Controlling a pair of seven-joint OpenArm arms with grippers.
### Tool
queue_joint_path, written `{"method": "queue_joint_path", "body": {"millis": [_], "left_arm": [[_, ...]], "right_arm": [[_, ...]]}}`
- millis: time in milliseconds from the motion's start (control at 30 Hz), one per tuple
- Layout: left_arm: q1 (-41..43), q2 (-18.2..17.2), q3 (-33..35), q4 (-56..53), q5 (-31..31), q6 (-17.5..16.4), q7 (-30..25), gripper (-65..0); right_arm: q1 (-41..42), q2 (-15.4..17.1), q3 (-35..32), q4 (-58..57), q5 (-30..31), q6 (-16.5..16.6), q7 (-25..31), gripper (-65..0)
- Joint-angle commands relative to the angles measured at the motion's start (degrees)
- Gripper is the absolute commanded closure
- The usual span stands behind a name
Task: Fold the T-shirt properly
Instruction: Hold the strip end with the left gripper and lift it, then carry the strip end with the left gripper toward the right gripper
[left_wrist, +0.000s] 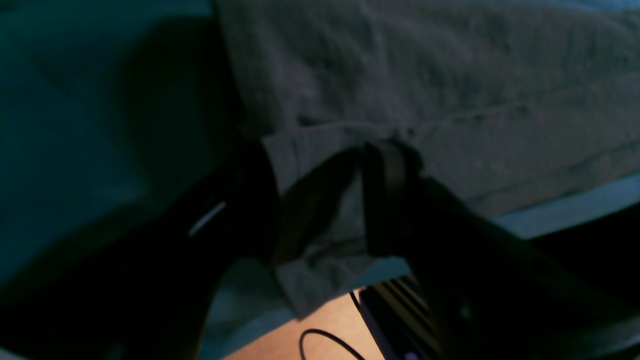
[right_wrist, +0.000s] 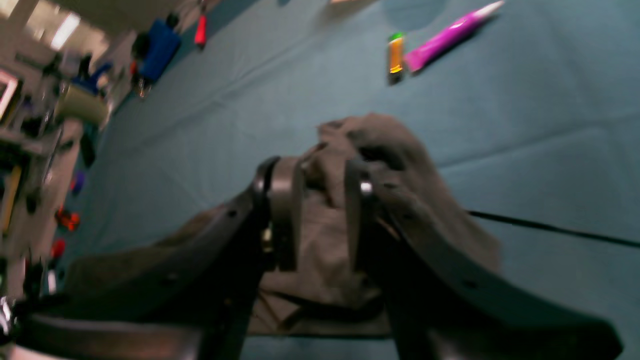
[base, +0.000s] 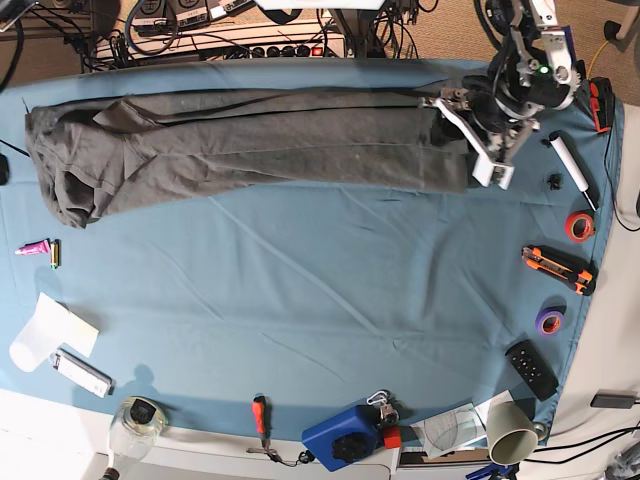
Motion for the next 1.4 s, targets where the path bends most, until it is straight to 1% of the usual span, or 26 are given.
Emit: {"method": "queue_joint_path", "body": {"millis": [0,67,133,267,300,333,367,400,500,633,700,800,900,933,967,1100,1167,1200,1300,1367], "left_arm": [[-0.11,-0.02,0.17,-0.35,1.03,0.55,-1.36,-27.7],[-0.13,-0.04,0.22,-2.86,2.62,1.40,-2.27,-27.6],[-0.13,-0.04,0.22,-4.35,2.69,1.42,-2.19,-27.6],[-0.13,-0.02,0.28,-6.93,2.58,1.88,-1.20,-27.6],[-0.11,-0.02,0.52,-7.06,2.36,2.71,-1.20,-27.4],[-0.11,-0.02,0.79,-7.06,2.14,3.45,-1.03,-25.6],[-0.13,-0.02,1.25,-7.06,1.95,3.98,-0.72,-22.0],[-0.13,-0.02,1.68,-7.06,1.38,3.98,-0.20,-16.9],[-0.11,-0.02,3.15,-7.06,-0.11,3.89,2.34,0.0],[-0.13,-0.04,3.85,-6.45,-0.42,2.34,3.87,0.0],[-0.11,-0.04,3.80,-4.46,-0.39,2.21,4.24,0.0],[-0.09,-0.04,3.80,0.81,-0.13,2.21,2.75,0.0],[0.28,-0.04,3.80,6.60,-0.22,1.92,-0.57,0.0],[0.42,-0.04,3.80,8.11,-0.44,0.96,-1.36,0.0],[0.57,-0.04,3.82,9.27,-1.29,-0.81,-1.99,0.0],[1.03,-0.02,3.87,11.10,-11.10,-7.30,-2.71,0.0],[0.96,0.00,4.11,11.10,-14.97,-9.92,-2.75,0.0],[0.92,-0.02,4.74,11.10,-15.45,-10.49,-2.93,0.0],[0.13,0.00,9.46,11.10,-14.93,-10.47,-3.39,0.0],[-1.05,0.02,14.51,11.10,-11.52,-10.19,-4.63,0.0]], "right_arm": [[0.17,2.14,-0.92,0.83,-0.48,0.06,0.86,-15.9],[0.17,2.14,-3.32,0.83,-2.32,0.06,0.86,-15.9],[0.17,2.14,-4.81,0.83,-2.56,0.06,0.86,-15.9],[0.17,2.16,-5.25,0.83,-2.56,0.06,0.86,-15.9],[0.17,2.14,-5.25,0.83,-2.54,0.06,0.86,-15.9],[0.17,2.14,-5.25,0.83,-2.54,0.06,0.86,-15.9],[0.17,2.16,-5.25,0.83,-2.54,0.06,0.86,-15.9],[0.17,2.14,-5.25,0.83,-2.54,0.06,0.86,-15.9],[0.17,2.16,-5.25,0.83,-2.54,0.06,0.86,-15.9],[0.24,2.14,-5.25,0.83,-2.60,0.06,0.86,-15.9],[1.16,1.90,-5.25,0.83,-2.80,0.06,0.86,-15.9],[3.61,0.00,-5.25,0.83,-3.06,0.06,0.86,-15.9],[5.99,-2.64,-5.25,0.81,-5.81,0.06,0.86,-15.9],[6.43,-3.45,-5.25,0.83,-6.38,0.06,0.86,-15.9],[6.54,-4.09,-5.25,0.83,-6.93,0.06,0.86,-15.9],[6.51,-5.20,-5.25,0.83,-7.26,0.06,0.86,-15.9],[6.51,-5.31,-5.25,0.83,-7.28,0.06,0.86,-15.9],[6.51,-5.29,-5.25,0.83,-7.28,0.06,0.86,-15.9],[6.51,-5.31,-5.25,0.83,-7.30,0.06,0.86,-15.9],[6.51,-5.31,-5.25,0.83,-7.32,0.06,0.86,-15.9]]}}
